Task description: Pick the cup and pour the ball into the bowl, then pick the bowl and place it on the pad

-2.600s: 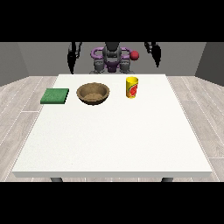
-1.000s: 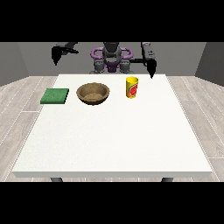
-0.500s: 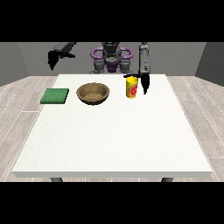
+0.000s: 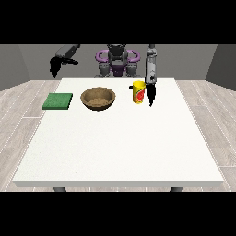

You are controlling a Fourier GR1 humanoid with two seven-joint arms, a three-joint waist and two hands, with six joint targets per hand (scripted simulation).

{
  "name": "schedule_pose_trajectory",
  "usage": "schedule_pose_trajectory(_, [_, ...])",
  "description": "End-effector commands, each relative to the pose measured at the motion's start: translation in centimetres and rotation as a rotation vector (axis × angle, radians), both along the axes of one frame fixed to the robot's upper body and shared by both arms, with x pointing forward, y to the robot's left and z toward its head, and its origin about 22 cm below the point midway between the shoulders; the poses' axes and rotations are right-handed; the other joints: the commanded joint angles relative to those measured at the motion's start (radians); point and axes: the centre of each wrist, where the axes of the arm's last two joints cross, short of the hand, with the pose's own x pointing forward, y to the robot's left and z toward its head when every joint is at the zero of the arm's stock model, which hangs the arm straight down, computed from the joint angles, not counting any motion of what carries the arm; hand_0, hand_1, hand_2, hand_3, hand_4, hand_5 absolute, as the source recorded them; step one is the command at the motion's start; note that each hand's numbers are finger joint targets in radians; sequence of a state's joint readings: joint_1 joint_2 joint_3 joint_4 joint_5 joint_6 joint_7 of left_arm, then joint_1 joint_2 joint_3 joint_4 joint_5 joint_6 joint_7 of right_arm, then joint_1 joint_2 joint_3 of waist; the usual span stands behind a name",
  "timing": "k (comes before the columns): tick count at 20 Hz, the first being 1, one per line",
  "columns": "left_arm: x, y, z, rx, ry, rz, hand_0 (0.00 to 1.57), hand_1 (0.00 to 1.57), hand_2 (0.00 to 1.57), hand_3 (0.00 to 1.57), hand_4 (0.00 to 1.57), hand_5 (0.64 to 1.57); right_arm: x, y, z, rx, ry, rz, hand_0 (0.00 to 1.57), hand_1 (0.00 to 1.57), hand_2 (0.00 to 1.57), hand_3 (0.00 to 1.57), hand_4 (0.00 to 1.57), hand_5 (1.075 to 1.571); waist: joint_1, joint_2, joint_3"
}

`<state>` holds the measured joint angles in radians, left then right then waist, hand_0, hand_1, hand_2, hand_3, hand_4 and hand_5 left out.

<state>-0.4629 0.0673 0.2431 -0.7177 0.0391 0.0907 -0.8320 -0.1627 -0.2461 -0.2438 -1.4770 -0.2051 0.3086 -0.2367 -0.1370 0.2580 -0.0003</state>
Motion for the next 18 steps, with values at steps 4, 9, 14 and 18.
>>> schedule_pose_trajectory(4, [-0.1,-0.9,-1.6,0.021,0.046,0.000,0.00,0.00,0.00,0.00,0.00,1.559,-0.7,-1.8,-1.2,0.012,0.019,-0.001,0.00,0.00,0.00,0.00,0.00,1.571,-0.015,-0.026,0.0001])
schedule_pose_trajectory(9, [-0.7,-3.1,-2.3,0.282,-0.011,0.145,1.30,1.30,1.57,1.57,1.43,1.255,1.0,-1.7,2.0,-0.014,-0.039,0.022,0.00,0.00,0.00,0.00,0.00,1.570,-0.077,0.041,0.0001])
schedule_pose_trajectory(14, [-1.4,-2.8,-2.7,0.334,0.011,0.143,1.33,1.33,1.57,1.57,1.50,1.241,0.6,-2.6,1.4,-0.014,-0.001,-0.005,0.00,0.00,0.00,0.00,0.00,1.570,-0.053,-0.009,0.0002])
schedule_pose_trajectory(18, [0.1,-1.3,-0.6,0.461,0.107,0.084,1.34,1.34,1.57,1.57,1.53,1.304,-0.5,-4.2,-2.4,-0.006,0.159,-0.075,0.00,0.00,0.00,0.00,0.00,1.570,0.022,-0.170,0.0016])
